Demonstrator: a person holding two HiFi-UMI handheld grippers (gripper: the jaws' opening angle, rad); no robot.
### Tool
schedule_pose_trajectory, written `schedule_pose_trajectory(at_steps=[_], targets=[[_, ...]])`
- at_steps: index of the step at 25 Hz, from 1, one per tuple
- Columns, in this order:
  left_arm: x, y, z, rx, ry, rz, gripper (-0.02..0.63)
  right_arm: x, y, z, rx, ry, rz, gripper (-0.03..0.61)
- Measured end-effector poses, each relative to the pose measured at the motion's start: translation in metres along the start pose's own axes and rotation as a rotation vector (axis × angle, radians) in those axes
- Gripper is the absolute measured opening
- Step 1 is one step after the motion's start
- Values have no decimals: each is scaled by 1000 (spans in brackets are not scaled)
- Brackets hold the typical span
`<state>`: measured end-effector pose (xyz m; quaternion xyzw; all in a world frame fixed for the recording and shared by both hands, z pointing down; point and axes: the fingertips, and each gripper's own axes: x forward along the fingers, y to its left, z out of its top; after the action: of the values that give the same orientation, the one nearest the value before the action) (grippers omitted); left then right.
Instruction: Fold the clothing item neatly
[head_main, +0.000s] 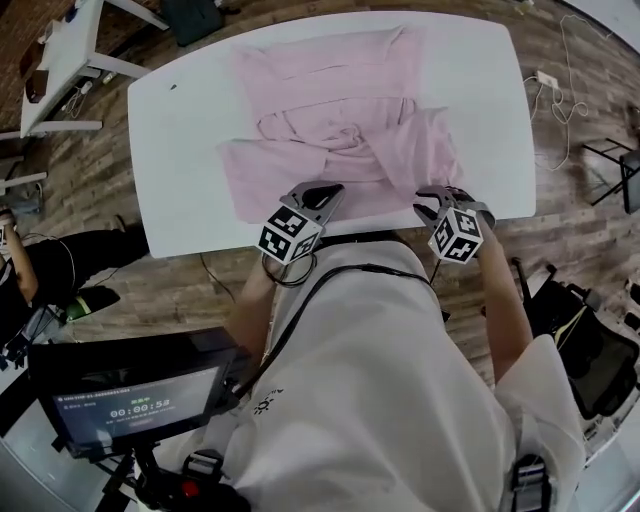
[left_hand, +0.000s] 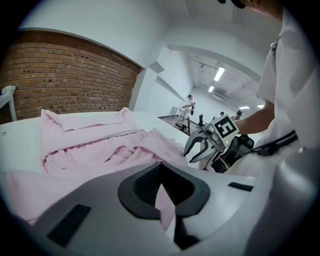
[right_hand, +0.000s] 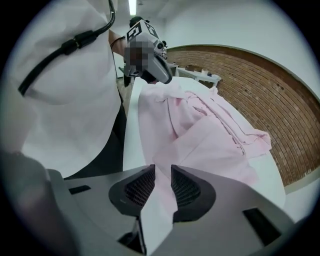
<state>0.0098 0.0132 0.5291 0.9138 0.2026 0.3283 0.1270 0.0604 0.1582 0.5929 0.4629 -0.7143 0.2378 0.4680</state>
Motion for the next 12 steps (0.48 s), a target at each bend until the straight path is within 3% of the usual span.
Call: schedule_pose_trajectory(at_steps=[7, 9, 12], targets=[[9, 1, -9, -47, 38, 42, 3, 13, -12, 1, -202, 61, 39, 80], [10, 4, -8, -58, 34, 62, 3, 12, -16, 6, -214, 49, 60, 17], [8, 8, -6, -76, 19, 95, 3, -4, -29, 23, -206, -7, 78, 15]])
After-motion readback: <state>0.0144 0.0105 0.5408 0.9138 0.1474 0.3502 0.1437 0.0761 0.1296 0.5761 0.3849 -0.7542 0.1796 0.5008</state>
